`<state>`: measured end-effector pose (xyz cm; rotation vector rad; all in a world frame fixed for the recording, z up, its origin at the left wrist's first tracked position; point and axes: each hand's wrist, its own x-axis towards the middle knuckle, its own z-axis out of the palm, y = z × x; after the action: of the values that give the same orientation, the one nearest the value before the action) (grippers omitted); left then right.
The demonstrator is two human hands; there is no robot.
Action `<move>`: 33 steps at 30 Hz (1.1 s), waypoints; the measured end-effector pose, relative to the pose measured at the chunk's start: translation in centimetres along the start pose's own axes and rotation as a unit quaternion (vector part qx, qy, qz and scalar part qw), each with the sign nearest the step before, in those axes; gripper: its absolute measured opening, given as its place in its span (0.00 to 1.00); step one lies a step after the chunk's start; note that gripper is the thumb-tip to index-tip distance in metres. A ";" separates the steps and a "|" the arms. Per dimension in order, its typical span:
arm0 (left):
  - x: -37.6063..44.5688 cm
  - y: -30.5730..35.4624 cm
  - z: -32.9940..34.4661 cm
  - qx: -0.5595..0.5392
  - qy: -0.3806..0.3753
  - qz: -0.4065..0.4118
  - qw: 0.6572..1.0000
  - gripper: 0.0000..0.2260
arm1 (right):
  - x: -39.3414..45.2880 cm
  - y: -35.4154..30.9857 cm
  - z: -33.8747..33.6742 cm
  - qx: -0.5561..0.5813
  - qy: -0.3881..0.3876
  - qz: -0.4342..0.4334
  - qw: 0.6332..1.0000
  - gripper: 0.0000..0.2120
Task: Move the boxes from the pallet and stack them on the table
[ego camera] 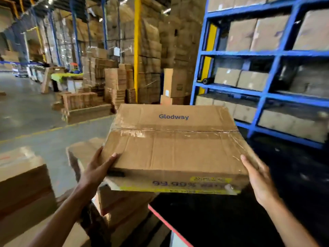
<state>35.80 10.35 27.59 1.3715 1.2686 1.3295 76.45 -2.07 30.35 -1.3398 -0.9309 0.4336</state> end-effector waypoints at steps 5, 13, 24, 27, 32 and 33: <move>0.7 -0.4 18.3 0.018 -0.153 -0.039 0.987 0.35 | 1.8 3.6 -14.0 -0.042 0.111 0.064 0.991 0.17; 1.7 -0.4 36.2 0.061 -0.281 -0.047 0.956 0.15 | 4.3 9.9 -26.6 -0.022 0.212 0.175 0.961 0.17; 14.5 -4.8 49.5 0.037 -0.353 -0.104 0.929 0.21 | 14.8 17.6 -27.3 -0.018 0.283 0.228 0.931 0.21; 18.5 -6.5 52.3 0.039 -0.361 -0.113 0.925 0.26 | 18.1 19.9 -26.5 -0.034 0.289 0.234 0.928 0.21; 19.9 -8.8 55.2 0.042 -0.343 -0.108 0.932 0.16 | 20.5 23.8 -25.6 -0.082 0.286 0.251 0.921 0.21; 20.0 -9.4 55.4 0.039 -0.337 -0.108 0.934 0.14 | 20.5 24.3 -25.5 -0.089 0.289 0.250 0.920 0.21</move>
<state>88.34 36.13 15.84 1.5112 0.9588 0.5710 113.92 2.57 14.98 -1.7478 -0.1280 0.3090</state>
